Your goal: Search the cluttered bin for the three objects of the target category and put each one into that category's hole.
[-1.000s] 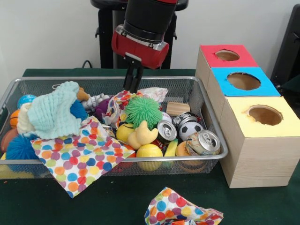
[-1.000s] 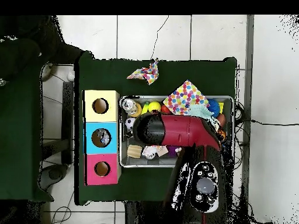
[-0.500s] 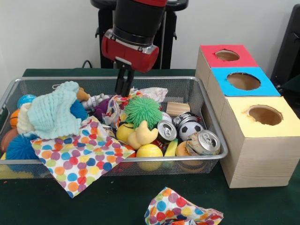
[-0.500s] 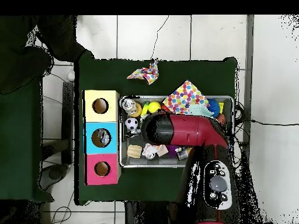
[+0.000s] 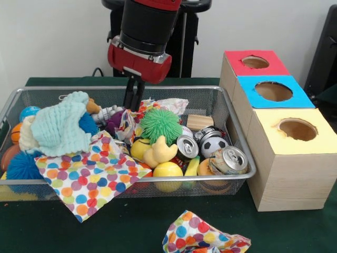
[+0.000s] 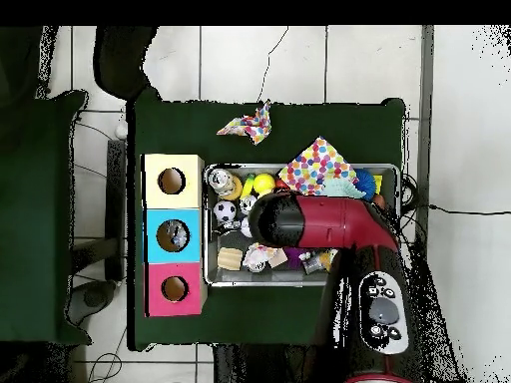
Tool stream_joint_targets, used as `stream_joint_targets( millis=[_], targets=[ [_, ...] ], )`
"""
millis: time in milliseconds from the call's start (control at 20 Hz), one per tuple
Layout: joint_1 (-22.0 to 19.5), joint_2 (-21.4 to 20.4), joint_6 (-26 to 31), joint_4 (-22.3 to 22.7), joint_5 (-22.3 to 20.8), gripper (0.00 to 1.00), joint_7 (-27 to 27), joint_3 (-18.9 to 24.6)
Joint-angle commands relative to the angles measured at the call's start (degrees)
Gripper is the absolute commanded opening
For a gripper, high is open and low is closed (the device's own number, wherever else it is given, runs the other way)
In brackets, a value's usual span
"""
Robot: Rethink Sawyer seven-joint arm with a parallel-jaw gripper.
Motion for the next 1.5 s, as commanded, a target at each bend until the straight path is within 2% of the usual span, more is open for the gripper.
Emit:
stream_joint_targets(
  millis=[50,300,500,1500],
  targets=[
    [-3.77,1.43,-3.55,6.47,-5.20,0.00,-8.65,7.64],
    [-5.52,2.31,-5.68,6.78,-6.63,0.00,-7.68,9.30],
    [-6.50,1.82,-4.79,7.03,-8.34,0.00,-8.81,10.36],
    [-7.14,0.98,-4.51,7.92,-11.53,0.00,-6.51,11.55]
  ],
)
